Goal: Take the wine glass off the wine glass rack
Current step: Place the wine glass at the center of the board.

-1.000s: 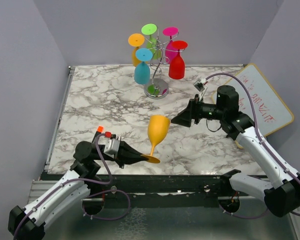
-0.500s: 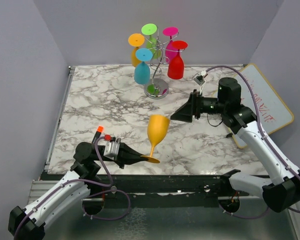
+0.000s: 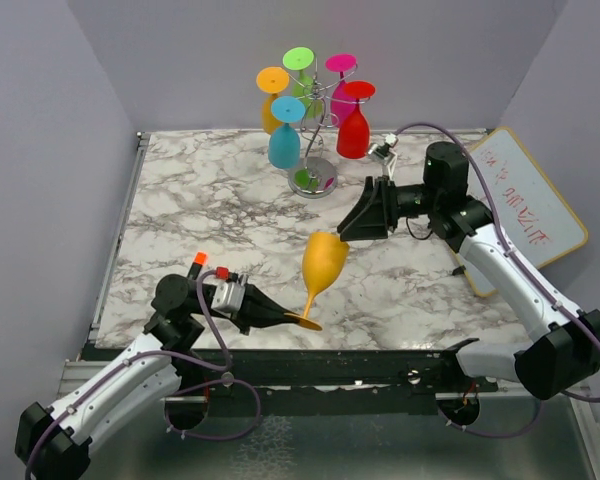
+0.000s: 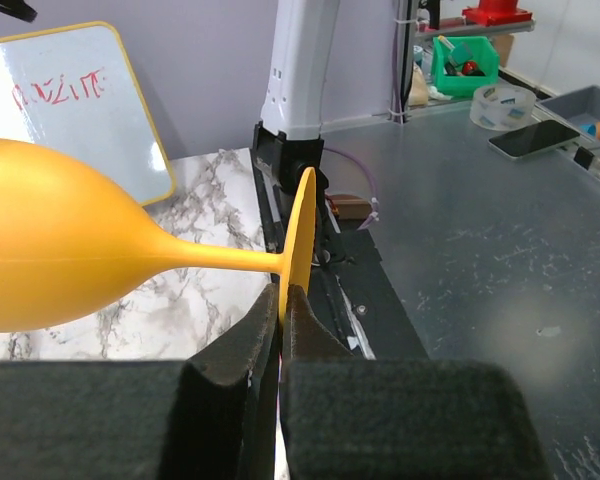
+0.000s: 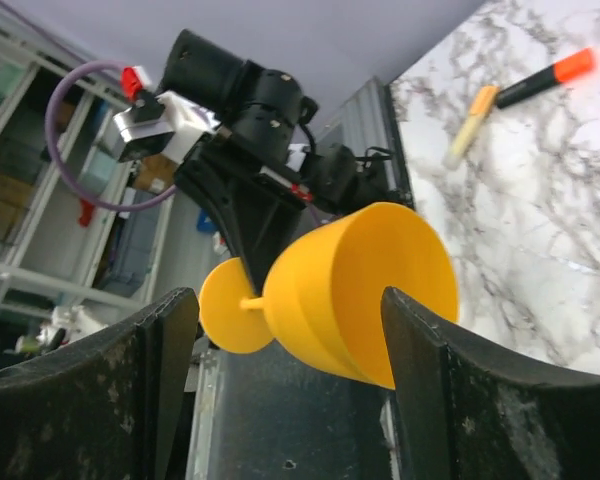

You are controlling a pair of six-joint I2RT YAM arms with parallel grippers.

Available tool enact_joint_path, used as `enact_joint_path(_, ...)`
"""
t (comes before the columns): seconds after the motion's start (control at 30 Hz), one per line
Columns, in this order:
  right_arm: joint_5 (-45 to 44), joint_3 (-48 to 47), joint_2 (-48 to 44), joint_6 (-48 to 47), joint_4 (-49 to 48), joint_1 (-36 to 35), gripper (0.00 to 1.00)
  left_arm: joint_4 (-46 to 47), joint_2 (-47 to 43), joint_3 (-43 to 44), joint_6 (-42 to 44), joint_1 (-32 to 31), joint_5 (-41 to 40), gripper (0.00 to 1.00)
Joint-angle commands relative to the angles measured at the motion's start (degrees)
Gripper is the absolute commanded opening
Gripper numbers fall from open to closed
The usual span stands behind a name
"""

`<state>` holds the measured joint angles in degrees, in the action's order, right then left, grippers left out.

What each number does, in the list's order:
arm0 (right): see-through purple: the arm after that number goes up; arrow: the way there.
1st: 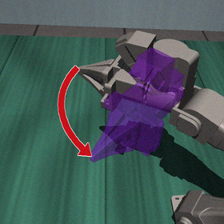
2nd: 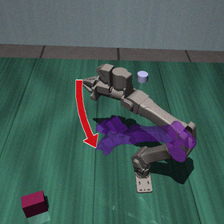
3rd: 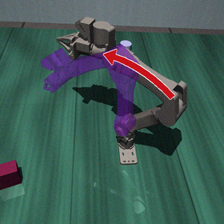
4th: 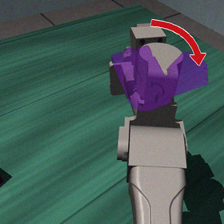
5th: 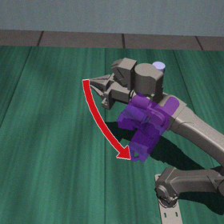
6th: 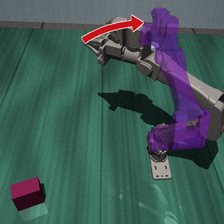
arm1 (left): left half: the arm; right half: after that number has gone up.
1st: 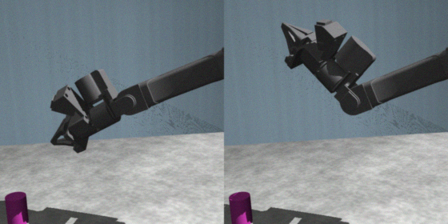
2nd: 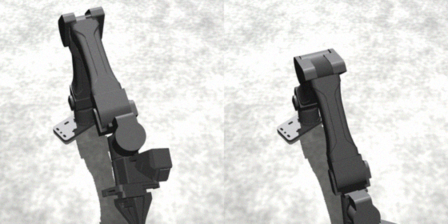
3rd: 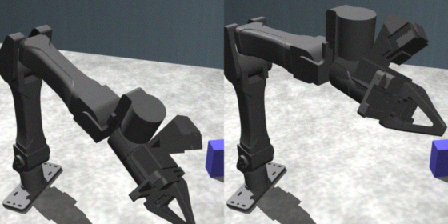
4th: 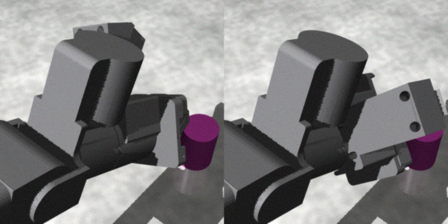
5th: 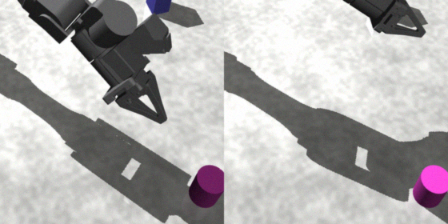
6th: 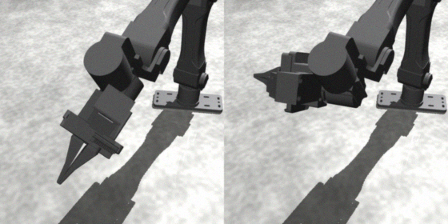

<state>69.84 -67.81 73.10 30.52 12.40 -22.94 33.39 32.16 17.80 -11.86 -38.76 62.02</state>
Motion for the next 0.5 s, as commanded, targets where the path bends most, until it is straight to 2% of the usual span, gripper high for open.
enact_joint_path(0.0, 9.83, 5.03, -1.66, 14.22, -17.99, -0.26, 0.76, 1.02, 3.20, 3.44, 4.11, -0.26, 3.42, 0.00)
enact_joint_path(0.3, 11.23, 2.17, -0.26, 11.14, -12.51, -0.35, 0.66, 0.72, 8.38, 6.98, 8.59, -0.19, 9.52, 0.00)
enact_joint_path(0.4, 12.33, 2.17, 0.10, 11.09, -10.62, -0.35, 0.61, 0.63, 9.30, 7.74, 9.71, -0.18, 10.33, 0.00)
enact_joint_path(0.47, 13.06, 2.74, -0.09, 10.34, -9.72, -0.35, 0.54, 0.54, 9.81, 7.97, 10.67, -0.18, 10.86, 0.00)
